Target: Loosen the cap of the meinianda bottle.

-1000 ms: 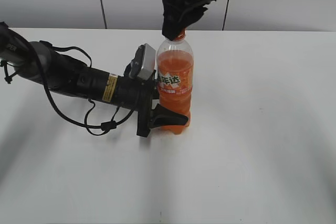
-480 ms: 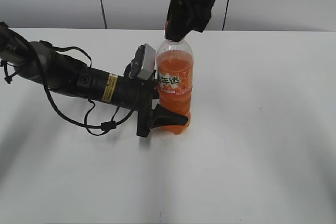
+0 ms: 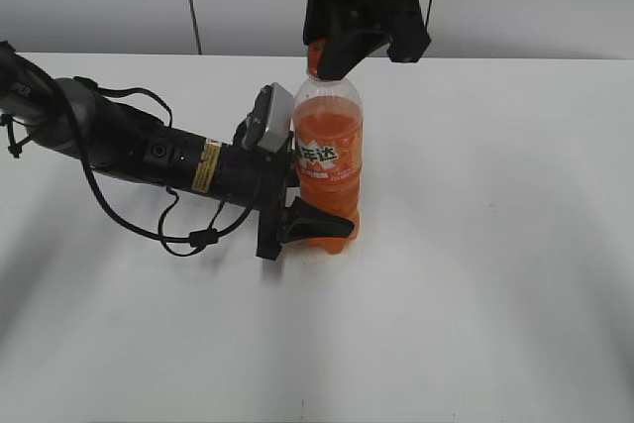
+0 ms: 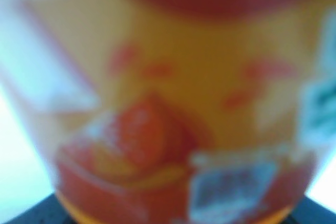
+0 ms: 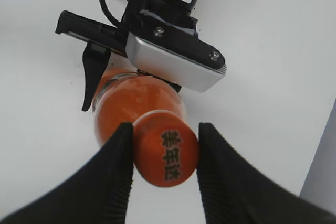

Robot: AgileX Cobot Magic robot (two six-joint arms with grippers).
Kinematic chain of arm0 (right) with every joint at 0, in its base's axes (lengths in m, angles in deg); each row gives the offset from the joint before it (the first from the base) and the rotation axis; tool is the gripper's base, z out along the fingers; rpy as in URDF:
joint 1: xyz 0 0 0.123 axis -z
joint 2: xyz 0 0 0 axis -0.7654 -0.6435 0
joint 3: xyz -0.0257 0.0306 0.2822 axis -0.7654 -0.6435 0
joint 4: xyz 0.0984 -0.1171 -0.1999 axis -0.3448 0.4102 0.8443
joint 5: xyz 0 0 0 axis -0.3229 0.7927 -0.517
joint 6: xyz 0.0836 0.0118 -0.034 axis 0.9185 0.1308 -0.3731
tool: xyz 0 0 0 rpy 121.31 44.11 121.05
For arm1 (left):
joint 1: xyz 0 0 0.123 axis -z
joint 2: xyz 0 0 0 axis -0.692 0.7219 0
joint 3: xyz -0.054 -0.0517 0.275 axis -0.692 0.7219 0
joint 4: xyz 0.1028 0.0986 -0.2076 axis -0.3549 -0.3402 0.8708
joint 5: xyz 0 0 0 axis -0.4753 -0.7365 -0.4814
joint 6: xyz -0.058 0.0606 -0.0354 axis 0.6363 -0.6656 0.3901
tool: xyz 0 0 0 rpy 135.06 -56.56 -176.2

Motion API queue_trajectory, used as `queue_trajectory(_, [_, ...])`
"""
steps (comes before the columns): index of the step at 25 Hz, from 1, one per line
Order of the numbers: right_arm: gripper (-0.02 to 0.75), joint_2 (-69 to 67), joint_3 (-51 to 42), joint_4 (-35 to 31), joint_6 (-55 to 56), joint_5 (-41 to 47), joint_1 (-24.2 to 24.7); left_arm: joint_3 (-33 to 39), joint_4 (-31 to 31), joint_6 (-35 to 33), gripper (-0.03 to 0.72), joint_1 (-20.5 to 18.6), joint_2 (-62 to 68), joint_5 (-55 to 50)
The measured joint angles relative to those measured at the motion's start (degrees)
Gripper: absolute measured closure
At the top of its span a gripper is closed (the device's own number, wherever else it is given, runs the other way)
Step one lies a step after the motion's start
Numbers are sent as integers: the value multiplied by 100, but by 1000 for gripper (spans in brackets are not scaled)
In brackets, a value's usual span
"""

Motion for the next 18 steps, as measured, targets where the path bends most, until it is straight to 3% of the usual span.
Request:
queue_trajectory(8, [462,6,0,0,-875,18,0,0,0,0,280,0,0,0])
queue_trajectory(18, [462,10,0,-21,-967,18,0,0,0,0,280,0,0,0])
